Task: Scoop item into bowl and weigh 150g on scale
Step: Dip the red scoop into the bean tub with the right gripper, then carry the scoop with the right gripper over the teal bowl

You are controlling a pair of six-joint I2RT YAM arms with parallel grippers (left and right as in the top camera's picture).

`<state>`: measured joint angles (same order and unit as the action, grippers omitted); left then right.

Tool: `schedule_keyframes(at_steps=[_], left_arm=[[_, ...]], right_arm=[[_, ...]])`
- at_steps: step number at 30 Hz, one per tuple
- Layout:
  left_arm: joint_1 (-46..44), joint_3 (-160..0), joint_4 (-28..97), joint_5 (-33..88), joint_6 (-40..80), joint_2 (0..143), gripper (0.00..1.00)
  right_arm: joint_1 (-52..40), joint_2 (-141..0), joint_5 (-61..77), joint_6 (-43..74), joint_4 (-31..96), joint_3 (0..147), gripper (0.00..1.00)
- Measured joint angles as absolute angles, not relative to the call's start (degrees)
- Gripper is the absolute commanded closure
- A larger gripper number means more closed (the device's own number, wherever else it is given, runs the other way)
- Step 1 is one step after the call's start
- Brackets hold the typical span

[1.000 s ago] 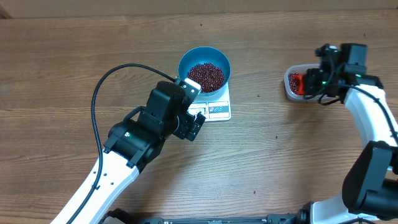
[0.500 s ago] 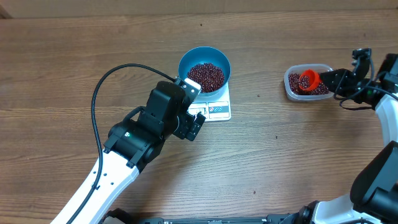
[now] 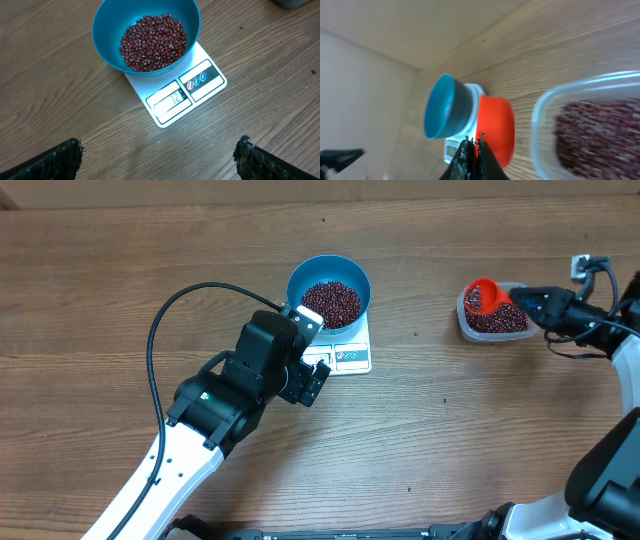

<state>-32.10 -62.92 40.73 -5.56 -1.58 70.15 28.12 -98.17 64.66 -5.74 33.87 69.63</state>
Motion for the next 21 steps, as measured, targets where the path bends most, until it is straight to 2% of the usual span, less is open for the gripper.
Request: schedule_keyframes(at_steps=[5, 10, 17, 21], left_arm=[[-32.1, -62.9, 40.7, -5.6, -1.6, 70.1, 0.0], [-32.1, -62.9, 40.7, -5.6, -1.6, 70.1, 0.01], [-32.1, -62.9, 40.7, -5.6, -1.6, 70.1, 0.0], [-32.1, -62.9, 40.7, -5.6, -1.6, 70.1, 0.0]], right_arm=[[21.5, -98.2, 67.2, -5.1, 33.2, 69.6, 0.96], [14.3, -98.2, 67.5, 0.8, 25.4, 69.2, 0.96], [4.6, -98.2, 60.1, 12.0, 15.8, 69.0, 0.96], [1.1, -98.2, 56.2, 13.8, 13.3, 69.0, 0.96]])
